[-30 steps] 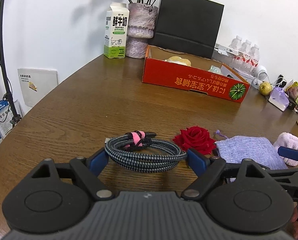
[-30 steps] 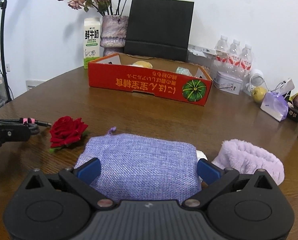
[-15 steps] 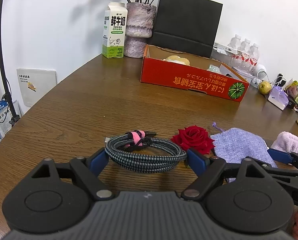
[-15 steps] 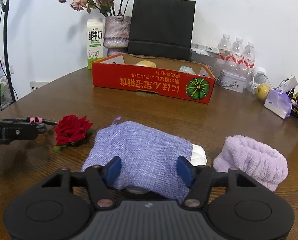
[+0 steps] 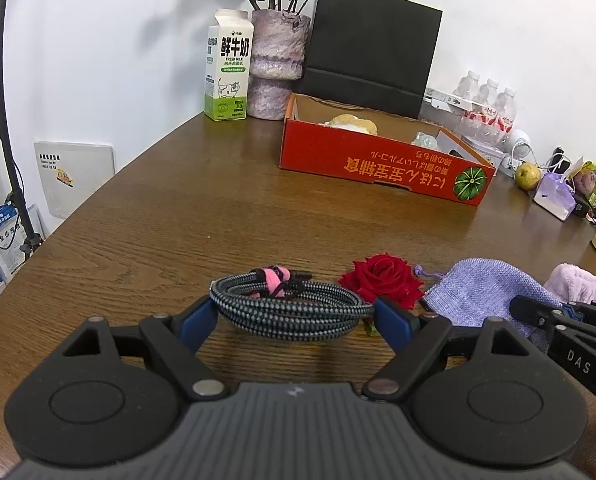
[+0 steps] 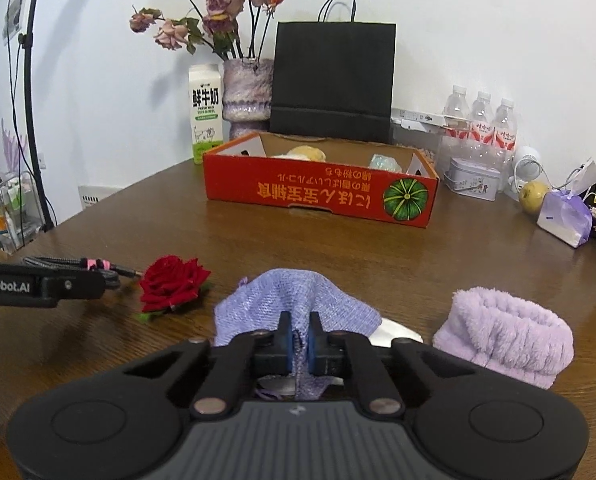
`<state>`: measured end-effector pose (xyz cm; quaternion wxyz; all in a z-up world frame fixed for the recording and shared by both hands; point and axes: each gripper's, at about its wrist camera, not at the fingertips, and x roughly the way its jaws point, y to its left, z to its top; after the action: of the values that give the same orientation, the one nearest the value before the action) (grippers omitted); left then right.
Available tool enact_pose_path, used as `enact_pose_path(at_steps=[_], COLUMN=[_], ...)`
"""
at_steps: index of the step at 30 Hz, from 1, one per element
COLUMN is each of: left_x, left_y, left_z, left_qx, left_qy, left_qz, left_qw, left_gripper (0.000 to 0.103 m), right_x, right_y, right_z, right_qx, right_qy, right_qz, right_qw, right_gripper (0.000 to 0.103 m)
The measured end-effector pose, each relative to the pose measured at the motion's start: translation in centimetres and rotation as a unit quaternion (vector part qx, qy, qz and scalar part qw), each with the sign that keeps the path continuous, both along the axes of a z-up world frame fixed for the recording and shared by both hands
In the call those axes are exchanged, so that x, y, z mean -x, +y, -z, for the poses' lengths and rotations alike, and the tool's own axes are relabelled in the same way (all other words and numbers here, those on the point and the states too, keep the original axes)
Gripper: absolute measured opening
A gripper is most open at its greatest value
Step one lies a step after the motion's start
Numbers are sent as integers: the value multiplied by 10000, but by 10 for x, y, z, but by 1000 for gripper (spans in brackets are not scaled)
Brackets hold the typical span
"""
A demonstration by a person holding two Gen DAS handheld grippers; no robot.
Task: Organize objects
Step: 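Hold the cable with the left gripper while the right gripper grasps the purple pouch, then carry the cable with the left gripper while the right gripper carries the pouch toward the red box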
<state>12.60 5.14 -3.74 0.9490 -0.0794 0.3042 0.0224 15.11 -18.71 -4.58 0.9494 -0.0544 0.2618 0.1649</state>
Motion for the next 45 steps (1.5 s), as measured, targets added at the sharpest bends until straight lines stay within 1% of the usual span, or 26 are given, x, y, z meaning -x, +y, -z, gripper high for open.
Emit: enact_pose_path(at_steps=[6,23,34,45], left_x=[0,-13,-31,-52], left_y=[-2,-13,-19,-24], left_z=[-9,-35,-53,-67], left_qx=[-32,-150,-191,-199], left_qy=[-72,-258,-349,-380], left_qz=[28,154,204,253], left_qw=[10000,9994,9990,9988], left_gripper=[85,85,85,85], right_x=[5,3,-12,-34], right_y=[-2,-5,-5,-2], right_z=[-11,-39,-55,-70], right_qx=[-137,-280,-336,-370], right_qy=[-172,-475,-584,-646], right_qz=[-32,-37,-40,-62], right_qw=[9998,9985,9977,9972], right_gripper=[4,4,4,4])
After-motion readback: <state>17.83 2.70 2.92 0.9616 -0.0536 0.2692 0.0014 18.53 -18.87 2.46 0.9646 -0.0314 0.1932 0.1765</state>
